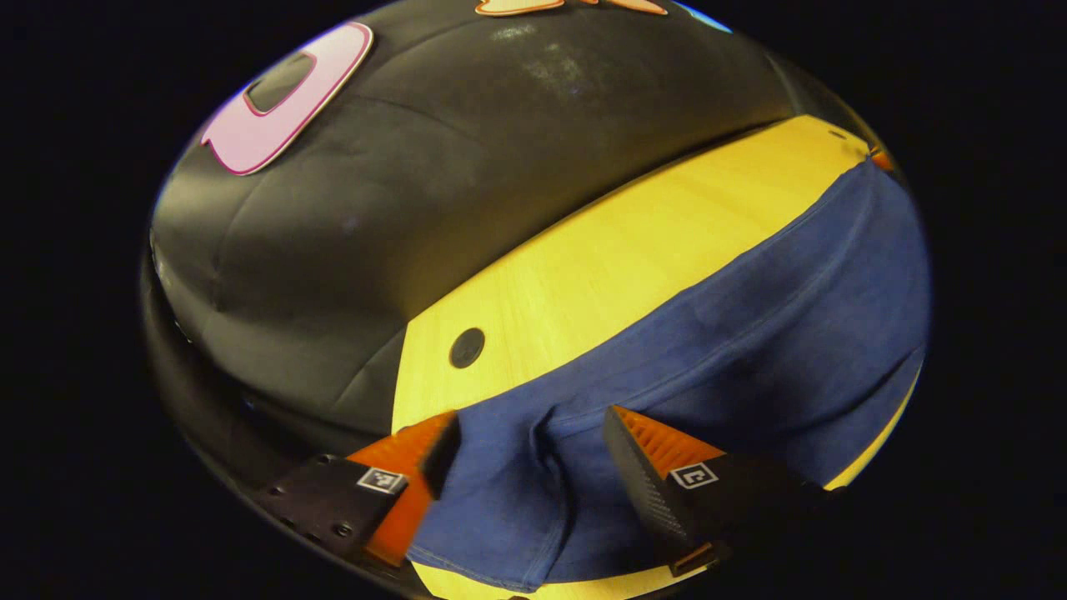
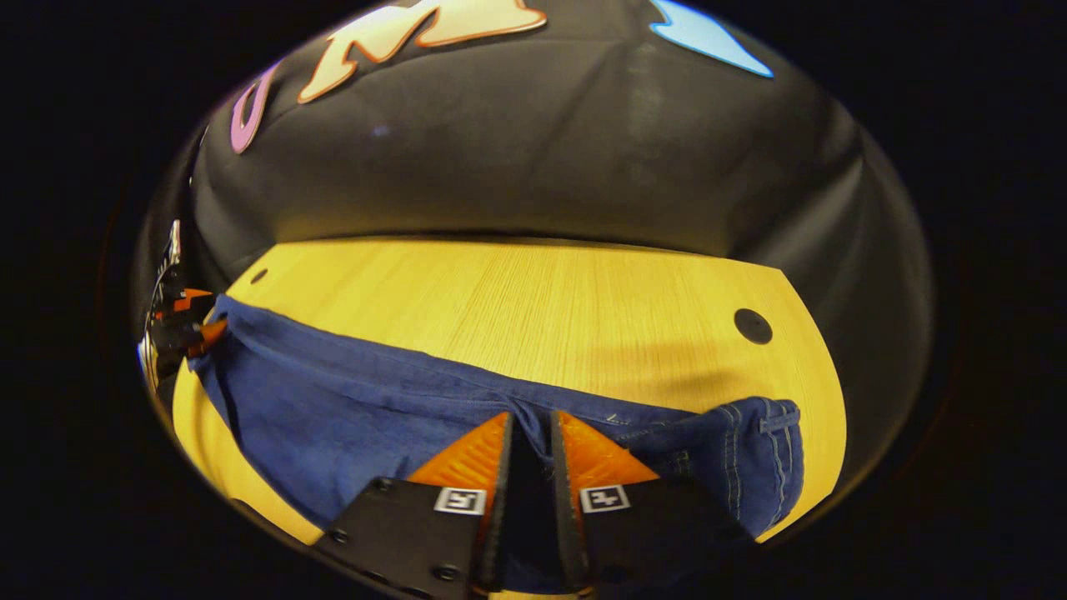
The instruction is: Grasp the waist and the cuffs of the jeans and fold them to make the two legs overlap; first hold the waist and fold one-third of the jeans toward the cuffs, then hold the cuffs and fold the remaining one-third in the same direction to finish folding.
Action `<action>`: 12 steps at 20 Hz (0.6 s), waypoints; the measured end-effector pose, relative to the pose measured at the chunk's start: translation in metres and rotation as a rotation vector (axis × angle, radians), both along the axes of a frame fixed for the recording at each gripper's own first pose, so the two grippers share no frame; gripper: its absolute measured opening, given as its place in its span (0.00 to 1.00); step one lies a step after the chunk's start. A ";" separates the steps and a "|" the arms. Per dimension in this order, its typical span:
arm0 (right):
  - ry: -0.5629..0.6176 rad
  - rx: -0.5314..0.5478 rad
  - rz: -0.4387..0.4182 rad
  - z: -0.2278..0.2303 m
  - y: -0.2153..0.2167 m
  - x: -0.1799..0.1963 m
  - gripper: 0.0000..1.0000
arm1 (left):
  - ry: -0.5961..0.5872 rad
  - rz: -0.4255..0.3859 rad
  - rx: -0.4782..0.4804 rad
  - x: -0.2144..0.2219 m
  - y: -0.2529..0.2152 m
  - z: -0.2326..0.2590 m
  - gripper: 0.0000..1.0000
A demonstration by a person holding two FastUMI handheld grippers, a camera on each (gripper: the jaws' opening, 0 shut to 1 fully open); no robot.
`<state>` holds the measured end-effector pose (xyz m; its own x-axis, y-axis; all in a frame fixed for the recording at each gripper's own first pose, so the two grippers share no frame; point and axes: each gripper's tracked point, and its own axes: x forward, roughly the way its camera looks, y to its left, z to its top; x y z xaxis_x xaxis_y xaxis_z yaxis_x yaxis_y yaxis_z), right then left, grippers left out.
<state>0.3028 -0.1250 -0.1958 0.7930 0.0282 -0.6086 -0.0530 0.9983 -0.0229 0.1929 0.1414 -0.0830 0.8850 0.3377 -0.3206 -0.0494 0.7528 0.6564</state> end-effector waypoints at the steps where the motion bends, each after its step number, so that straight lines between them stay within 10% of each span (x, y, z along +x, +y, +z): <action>1: -0.024 0.033 -0.017 0.010 -0.003 -0.006 0.51 | -0.042 -0.004 -0.002 0.007 0.001 0.008 1.00; 3: -0.069 0.066 -0.078 0.026 -0.024 -0.013 1.00 | -0.129 -0.019 -0.017 0.005 -0.009 0.030 0.95; 12: -0.036 0.012 -0.299 0.023 -0.159 -0.077 0.99 | -0.279 -0.026 -0.254 -0.034 -0.038 0.077 0.95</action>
<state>0.2255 -0.2838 -0.1730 0.7883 -0.2033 -0.5807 0.2442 0.9697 -0.0079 0.1586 0.1033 -0.0056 0.9573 0.2548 -0.1369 -0.1788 0.8933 0.4124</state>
